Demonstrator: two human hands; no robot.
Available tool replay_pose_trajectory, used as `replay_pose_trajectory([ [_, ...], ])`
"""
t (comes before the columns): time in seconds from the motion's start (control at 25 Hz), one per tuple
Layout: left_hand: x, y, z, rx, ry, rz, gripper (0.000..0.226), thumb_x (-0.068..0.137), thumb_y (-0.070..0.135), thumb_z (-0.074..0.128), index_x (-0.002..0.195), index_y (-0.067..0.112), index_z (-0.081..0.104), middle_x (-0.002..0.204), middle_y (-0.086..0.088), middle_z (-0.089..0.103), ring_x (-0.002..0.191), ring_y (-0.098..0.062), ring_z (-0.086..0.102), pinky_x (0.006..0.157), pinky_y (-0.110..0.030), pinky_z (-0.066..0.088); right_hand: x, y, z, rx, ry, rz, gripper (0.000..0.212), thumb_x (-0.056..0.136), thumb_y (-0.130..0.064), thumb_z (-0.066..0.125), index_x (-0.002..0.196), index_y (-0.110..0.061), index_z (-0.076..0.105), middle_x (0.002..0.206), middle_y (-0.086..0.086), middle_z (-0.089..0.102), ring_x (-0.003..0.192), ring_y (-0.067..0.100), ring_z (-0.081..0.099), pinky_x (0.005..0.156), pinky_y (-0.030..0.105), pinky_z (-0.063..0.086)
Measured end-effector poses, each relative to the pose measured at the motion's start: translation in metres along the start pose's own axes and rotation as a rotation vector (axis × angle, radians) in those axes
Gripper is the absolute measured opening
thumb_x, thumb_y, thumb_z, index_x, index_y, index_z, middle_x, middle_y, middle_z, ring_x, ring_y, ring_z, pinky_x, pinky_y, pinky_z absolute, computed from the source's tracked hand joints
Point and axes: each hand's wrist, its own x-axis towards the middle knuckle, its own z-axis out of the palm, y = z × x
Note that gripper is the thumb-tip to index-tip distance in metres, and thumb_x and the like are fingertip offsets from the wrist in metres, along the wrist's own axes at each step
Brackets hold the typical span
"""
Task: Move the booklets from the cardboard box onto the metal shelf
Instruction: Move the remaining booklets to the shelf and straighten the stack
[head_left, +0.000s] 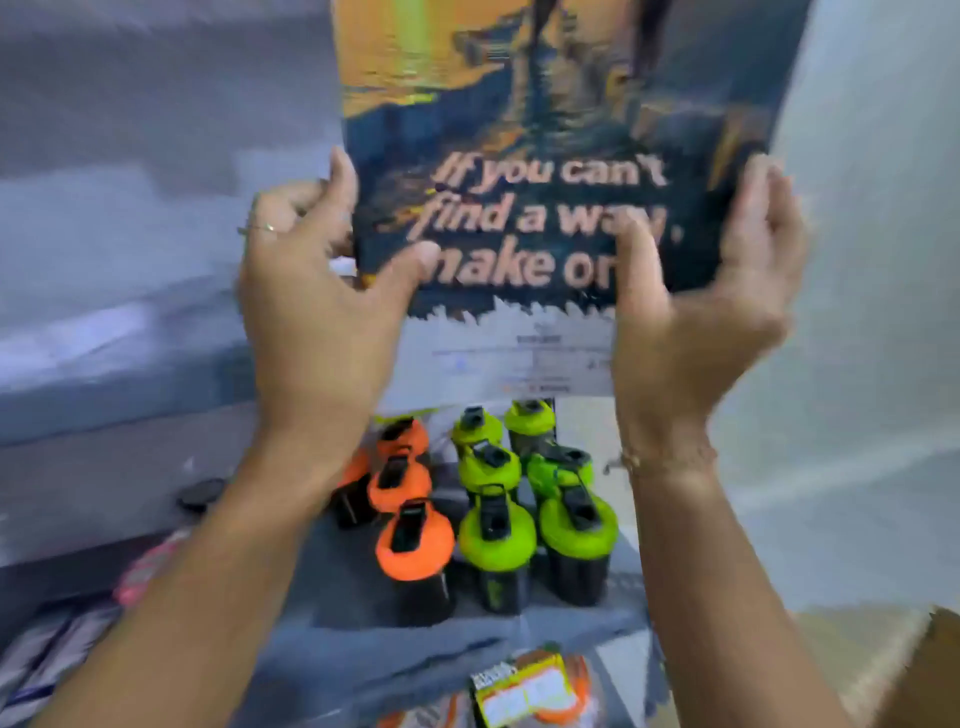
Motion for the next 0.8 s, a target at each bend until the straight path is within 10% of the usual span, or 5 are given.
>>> replay_pose_trajectory([
  [0.2,0.099,-0.056,-0.002,0.160,-0.108,-0.168,0.031,0.070,0.027,0.078,0.089,0.006,0.067,0.082,-0.007,0.056,0.074,-0.015,0.052,0.060,-0.026,0.035,0.043,-0.017,0.109,-0.070,-0.446,0.031,0.031,0.079,-0.014,0.067,0.107,-0.003,0.063,0.116,0.015,0.060,0.106,0.030,0.056,0.094,0.029,0.044],
  [0.44,0.109,-0.097,0.030,0.573,-0.699,-0.445,0.058,0.076,0.051,0.067,0.101,-0.001,0.066,0.098,-0.019,0.065,0.083,-0.032,0.056,0.065,-0.030,0.040,0.040,0.018,0.149,-0.641,-1.216,0.123,0.030,0.081,-0.013,0.061,0.108,-0.001,0.057,0.119,0.021,0.058,0.107,0.037,0.056,0.085,0.037,0.049],
  [0.72,0.077,-0.072,-0.010,0.229,-0.574,-0.532,0.043,0.076,0.054,0.065,0.076,0.011,0.069,0.078,-0.011,0.064,0.072,-0.025,0.060,0.066,-0.026,0.041,0.055,0.000,0.081,-0.529,-1.220,0.108,0.059,0.082,-0.057,0.055,0.069,0.001,0.059,0.061,0.011,0.050,0.073,0.031,0.054,0.057,0.032,0.034],
  [0.8,0.061,-0.063,-0.018,0.172,-0.581,-0.497,0.047,0.068,0.051,0.073,0.096,0.013,0.071,0.103,-0.010,0.069,0.093,-0.022,0.064,0.080,-0.028,0.045,0.053,-0.003,0.055,-0.414,-1.330,0.132,0.047,0.073,-0.056,0.066,0.078,-0.009,0.068,0.062,0.005,0.054,0.070,0.025,0.050,0.051,0.030,0.032],
])
